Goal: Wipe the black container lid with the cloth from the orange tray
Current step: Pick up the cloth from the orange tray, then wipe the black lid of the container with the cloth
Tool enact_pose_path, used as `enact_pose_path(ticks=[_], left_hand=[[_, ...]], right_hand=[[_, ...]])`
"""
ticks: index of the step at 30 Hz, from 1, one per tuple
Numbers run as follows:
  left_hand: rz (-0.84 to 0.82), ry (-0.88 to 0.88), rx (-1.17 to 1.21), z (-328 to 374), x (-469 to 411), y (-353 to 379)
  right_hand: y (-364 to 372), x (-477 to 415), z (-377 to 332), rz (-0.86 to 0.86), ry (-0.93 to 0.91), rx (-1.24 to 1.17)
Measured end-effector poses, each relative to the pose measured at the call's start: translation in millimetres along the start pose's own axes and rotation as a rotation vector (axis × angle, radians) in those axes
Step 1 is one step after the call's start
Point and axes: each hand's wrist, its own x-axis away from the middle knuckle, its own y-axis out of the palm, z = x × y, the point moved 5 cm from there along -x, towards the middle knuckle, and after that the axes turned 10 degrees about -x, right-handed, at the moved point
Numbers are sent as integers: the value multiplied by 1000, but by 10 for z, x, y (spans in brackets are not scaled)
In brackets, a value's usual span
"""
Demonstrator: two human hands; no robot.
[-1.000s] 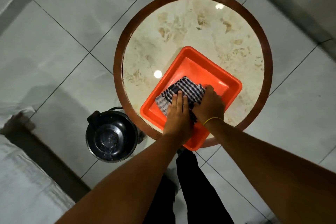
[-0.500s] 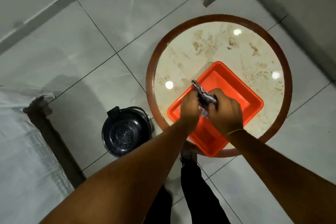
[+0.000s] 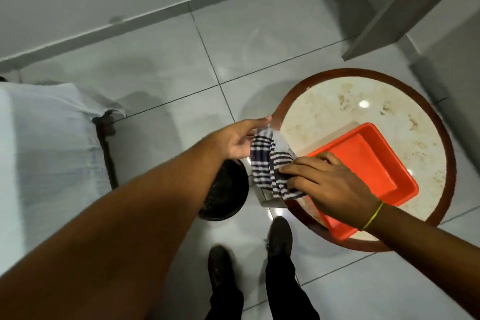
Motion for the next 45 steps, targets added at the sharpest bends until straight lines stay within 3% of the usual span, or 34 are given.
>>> enact_pose_path(ticks=[4,7,9,13,16,20,23,26,28,33,37,42,45], left_hand=[[-56,-79,-169,-73,356,-587],[98,-8,-321,-55,573,-1024],[233,113,-320,-23,703,-1349],[316,288,-314,-53,945,-1749],[466,463,-352,-158,1053,-2023],[592,546,-283,-696,724,-2511],[719,468,-273,-1376,209,-2858],[897,353,-512,-2079,-322,-3093],[979,362,-731,-2380,-551,-3132],[870,550,-1263,-2603,-1012,-2860],[776,696,-1538,-2478,-1357,-2712],[932,792,-1354,-1981,-1621,-3145],[856,794,-1338,-1541,-1826,-3411]], right_hand=[[96,-305,-264,-65,-180,0],[189,-537,-369,-133,-202,-6],[215,-697,-367,-146,-135,-4],[287,-981,-227,-156,56,23],[533,-1201,-166,-110,150,-15],[1381,-1317,-53,-55,262,-155],[2357,-1227,81,-194,405,-281],[3331,-1028,128,-407,514,-310],[3746,-881,102,-441,626,-279],[4231,-732,-186,-253,712,-185],[4513,-909,-332,-216,722,-105],[4813,-1167,-320,-136,718,-77],[4984,-1151,-272,-101,736,-109]])
